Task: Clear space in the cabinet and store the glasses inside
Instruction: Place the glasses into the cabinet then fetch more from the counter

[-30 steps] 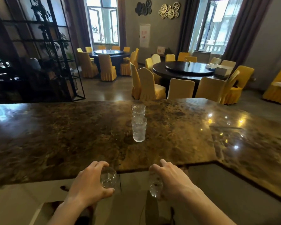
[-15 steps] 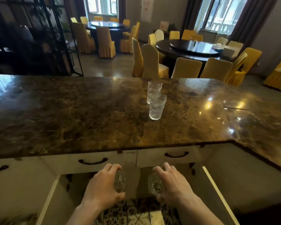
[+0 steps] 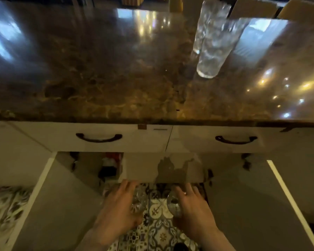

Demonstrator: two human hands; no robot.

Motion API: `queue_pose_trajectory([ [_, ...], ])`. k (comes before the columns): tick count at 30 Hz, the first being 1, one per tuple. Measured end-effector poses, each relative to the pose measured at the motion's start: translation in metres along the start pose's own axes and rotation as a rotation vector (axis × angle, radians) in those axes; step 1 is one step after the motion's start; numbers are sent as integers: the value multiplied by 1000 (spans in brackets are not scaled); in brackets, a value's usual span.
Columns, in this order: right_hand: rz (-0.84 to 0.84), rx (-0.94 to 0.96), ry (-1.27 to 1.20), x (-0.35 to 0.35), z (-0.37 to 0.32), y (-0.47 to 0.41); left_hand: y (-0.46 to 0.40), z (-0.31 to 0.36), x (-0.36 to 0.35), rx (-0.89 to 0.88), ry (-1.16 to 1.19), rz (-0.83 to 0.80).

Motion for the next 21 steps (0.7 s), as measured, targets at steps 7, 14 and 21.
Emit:
queue_pose_trajectory([
  [7,12,54,60,-61,53,-85,-81,-23,-82,99,-62,19],
  [14,-7,61,91,-130,90,-177,-165,-76,-158,155,-102,45],
  [21,59,115,22,-241,112,-275,-263,-163,-246,1,-180,40],
])
Point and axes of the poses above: each hand's wrist, its own y-axis away from the middle knuckle, its own x-axis out of the back of the hand, z = x × y, the point moved 1 cm from there along -y, towards the middle knuckle, and after that the axes turned 4 degrees about -z, right-handed, at the moved point
